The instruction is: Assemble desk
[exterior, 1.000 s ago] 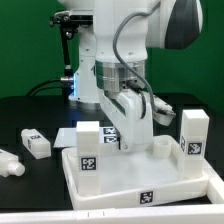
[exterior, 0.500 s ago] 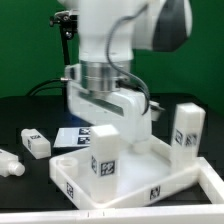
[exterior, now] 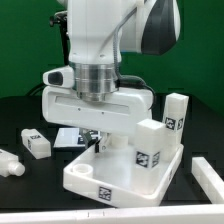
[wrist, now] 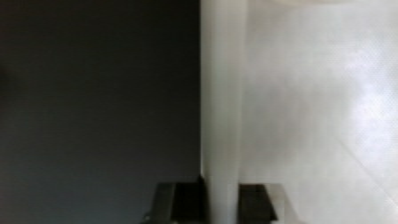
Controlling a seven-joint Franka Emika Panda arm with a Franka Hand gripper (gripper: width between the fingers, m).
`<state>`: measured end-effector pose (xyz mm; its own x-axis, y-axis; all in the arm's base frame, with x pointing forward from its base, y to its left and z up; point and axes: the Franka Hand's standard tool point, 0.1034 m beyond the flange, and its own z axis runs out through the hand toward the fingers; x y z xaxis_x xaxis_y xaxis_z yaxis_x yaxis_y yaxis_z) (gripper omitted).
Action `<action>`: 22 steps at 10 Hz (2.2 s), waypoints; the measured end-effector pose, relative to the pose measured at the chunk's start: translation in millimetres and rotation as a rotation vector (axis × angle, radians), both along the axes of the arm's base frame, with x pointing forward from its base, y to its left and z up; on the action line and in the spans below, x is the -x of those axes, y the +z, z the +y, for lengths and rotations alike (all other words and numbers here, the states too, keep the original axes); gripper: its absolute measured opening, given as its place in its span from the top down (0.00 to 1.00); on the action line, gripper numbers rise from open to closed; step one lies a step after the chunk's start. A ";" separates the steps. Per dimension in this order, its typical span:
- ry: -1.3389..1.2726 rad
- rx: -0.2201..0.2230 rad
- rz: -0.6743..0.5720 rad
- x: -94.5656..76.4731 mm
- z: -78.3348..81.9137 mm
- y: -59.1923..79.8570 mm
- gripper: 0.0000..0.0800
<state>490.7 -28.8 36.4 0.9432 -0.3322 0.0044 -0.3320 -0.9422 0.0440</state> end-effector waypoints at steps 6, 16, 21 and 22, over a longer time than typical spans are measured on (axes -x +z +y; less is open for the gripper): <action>0.558 0.051 -0.014 -26.4 -8.6 0.0 0.93; 1.536 0.177 0.023 -124.5 11.0 38.3 0.93; 1.859 0.230 0.105 -132.4 8.4 34.1 0.93; 1.939 0.236 0.127 -133.9 19.3 32.0 0.93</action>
Offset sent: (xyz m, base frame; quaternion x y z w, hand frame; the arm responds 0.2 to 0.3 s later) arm 0.0000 0.0000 0.0000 0.0000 0.0000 -0.1938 0.9810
